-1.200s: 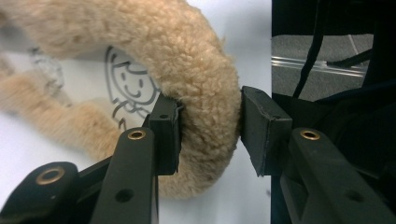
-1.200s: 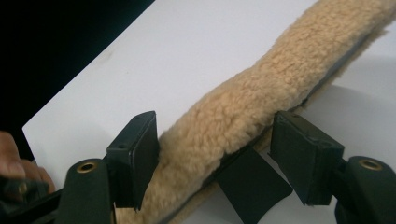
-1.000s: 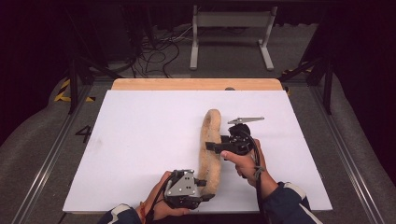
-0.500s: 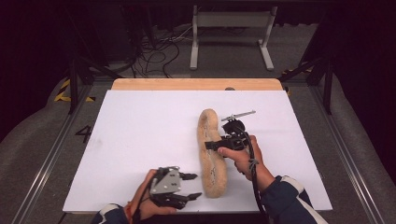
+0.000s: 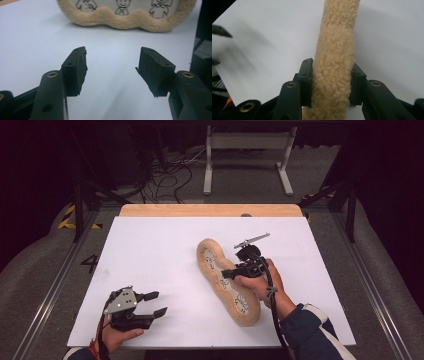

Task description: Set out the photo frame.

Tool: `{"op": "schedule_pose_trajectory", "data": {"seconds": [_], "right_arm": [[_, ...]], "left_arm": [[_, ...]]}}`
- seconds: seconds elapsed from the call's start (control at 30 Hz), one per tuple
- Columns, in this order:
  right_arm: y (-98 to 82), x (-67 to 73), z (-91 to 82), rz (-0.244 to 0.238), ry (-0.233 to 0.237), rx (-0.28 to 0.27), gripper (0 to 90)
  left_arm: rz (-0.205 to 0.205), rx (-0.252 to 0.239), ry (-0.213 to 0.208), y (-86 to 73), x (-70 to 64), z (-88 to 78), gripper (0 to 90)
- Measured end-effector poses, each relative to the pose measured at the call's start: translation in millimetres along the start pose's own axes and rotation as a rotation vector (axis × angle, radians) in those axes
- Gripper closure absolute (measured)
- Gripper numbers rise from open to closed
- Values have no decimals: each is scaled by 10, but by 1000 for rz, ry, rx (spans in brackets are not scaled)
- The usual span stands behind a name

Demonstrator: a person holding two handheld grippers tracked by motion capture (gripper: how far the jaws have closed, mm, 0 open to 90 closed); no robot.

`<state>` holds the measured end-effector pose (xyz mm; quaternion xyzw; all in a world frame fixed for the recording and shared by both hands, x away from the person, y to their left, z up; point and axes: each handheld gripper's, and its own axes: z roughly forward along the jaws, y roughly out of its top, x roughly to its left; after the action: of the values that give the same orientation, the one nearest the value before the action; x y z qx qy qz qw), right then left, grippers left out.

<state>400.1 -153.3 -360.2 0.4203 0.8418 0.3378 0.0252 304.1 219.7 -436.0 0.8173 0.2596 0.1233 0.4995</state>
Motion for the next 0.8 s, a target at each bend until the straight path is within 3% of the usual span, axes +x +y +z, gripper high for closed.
{"op": "schedule_pose_trajectory", "data": {"seconds": [0.1, 0.27, 0.4, 0.5, 0.57, 0.7, 0.8], "right_arm": [[35, 34, 13, -37, 9, 20, 643], [92, 108, -19, -140, 12, 38, 651], [113, 153, -84, -208, 51, 37, 651], [119, 214, -106, -298, 82, 59, 651], [113, 248, -88, -331, 96, 83, 651], [83, 276, 19, -381, 104, 131, 650], [77, 253, 42, -384, 114, 124, 646]], "left_arm": [[-19, 1, 11, -39, 53, -31, 401], [-20, 15, 12, -48, 63, -5, 398], [-8, 28, 2, -37, 38, 20, 392], [-7, 31, 5, -30, 25, 40, 389], [-2, 30, 1, -21, 14, 45, 389], [7, 26, 5, -3, 11, 61, 389], [13, 26, 8, 14, 23, 98, 385]]}}
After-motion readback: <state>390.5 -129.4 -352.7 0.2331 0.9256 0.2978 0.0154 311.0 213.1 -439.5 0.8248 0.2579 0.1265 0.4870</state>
